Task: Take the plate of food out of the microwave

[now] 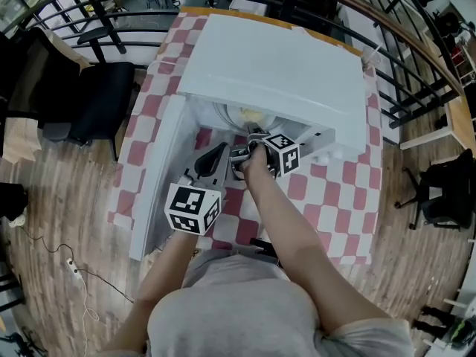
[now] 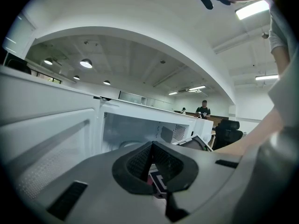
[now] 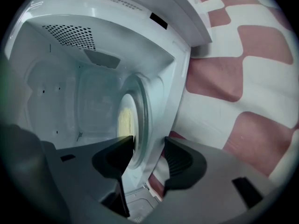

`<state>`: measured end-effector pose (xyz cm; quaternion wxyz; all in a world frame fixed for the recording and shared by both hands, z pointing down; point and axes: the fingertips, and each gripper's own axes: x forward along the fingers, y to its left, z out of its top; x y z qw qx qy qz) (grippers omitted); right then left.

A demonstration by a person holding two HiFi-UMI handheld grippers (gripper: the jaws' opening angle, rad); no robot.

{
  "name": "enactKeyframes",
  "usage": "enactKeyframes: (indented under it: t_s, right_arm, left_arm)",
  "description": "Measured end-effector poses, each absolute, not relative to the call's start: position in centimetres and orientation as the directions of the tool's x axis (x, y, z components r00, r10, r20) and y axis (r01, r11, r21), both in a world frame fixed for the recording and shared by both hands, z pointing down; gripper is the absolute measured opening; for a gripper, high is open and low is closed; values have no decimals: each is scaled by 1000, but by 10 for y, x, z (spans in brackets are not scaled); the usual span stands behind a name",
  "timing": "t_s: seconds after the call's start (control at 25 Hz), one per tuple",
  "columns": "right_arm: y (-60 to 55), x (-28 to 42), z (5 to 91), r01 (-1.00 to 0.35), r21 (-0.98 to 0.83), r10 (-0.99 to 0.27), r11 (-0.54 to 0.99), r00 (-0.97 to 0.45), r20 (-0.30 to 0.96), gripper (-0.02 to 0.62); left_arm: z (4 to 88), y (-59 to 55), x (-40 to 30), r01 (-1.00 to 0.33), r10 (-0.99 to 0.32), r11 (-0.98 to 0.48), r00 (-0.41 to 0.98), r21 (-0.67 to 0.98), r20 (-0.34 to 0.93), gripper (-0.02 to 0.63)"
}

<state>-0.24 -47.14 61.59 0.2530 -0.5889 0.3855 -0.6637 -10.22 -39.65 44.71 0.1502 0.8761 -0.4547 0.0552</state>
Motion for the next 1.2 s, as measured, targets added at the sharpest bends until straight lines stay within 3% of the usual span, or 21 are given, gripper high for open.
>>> enactKeyframes:
  t_s: [0.76, 0.84, 1.2]
  right_arm:
    - [-463, -3, 603, -178, -835, -810, -521, -206, 549, 107]
    - [-464, -2, 600, -192, -839, -815, -510, -203, 542, 64]
    - [-463, -1, 596, -137, -870, -842, -474, -219, 493, 52]
  left_arm:
    - [448, -385, -98, -807, -770, -556, 591, 201, 242, 3]
    - [448, -384, -98, -806, -769, -557, 592, 200, 242, 3]
    - [447, -382, -98, -808, -771, -556, 589, 197, 240, 3]
